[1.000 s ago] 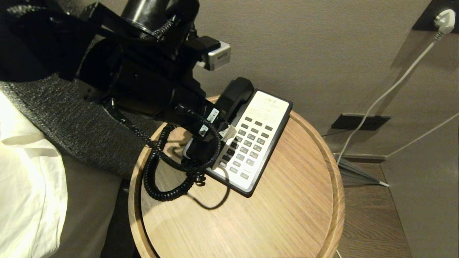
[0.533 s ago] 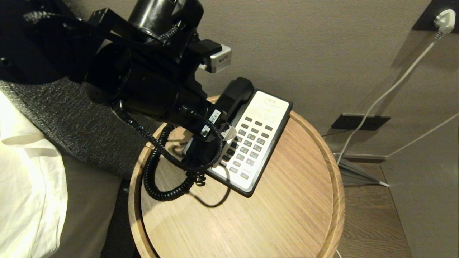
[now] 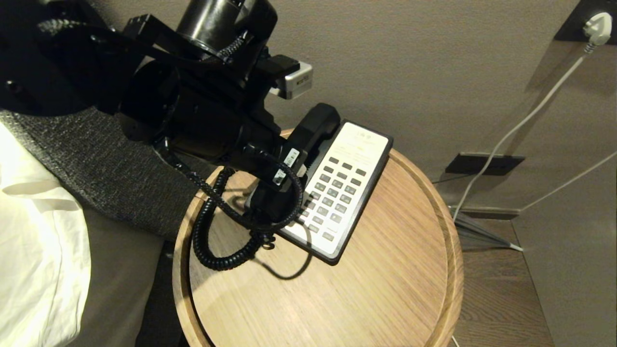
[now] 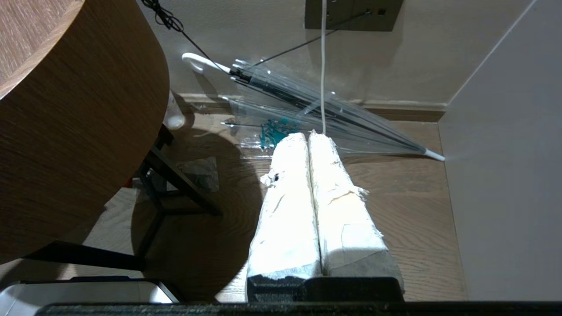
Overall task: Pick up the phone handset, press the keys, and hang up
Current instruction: Pick up the desk phone handset, then dial the number
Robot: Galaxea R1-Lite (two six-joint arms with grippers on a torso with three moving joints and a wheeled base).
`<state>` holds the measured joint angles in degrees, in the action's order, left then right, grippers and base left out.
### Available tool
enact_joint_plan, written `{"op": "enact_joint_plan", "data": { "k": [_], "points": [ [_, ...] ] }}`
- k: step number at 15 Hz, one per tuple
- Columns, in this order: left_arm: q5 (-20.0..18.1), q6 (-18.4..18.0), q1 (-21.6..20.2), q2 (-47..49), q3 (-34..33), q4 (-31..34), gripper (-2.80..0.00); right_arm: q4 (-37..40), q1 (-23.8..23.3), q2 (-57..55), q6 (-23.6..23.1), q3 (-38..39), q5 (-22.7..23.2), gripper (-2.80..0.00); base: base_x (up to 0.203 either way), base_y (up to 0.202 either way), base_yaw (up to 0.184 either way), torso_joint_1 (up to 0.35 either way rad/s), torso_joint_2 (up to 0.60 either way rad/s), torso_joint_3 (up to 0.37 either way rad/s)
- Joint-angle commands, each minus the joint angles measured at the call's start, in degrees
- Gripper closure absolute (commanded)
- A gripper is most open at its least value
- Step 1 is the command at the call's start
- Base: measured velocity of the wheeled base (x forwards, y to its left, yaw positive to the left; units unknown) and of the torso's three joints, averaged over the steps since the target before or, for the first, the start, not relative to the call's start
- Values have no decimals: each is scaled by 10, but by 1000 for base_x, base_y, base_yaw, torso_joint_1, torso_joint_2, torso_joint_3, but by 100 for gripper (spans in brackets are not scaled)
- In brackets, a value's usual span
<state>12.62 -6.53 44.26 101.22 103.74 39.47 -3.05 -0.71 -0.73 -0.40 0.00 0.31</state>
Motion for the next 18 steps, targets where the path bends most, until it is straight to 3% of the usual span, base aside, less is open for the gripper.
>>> {"op": "enact_joint_plan", "data": {
  "k": [1,10,15,18],
  "points": [
    [1,-1,-1,-2,1,3,0,0,0,0,0,12,0,0,0,0,0,0,0,0],
    [35,58,0,-68,0,1,0,0,0,0,0,12,0,0,0,0,0,0,0,0],
    [51,157,-6,-146,-21,3,0,0,0,0,0,12,0,0,0,0,0,0,0,0],
    [49,281,-12,-193,-55,0,0,0,0,0,0,12,0,0,0,0,0,0,0,0]
  ]
}}
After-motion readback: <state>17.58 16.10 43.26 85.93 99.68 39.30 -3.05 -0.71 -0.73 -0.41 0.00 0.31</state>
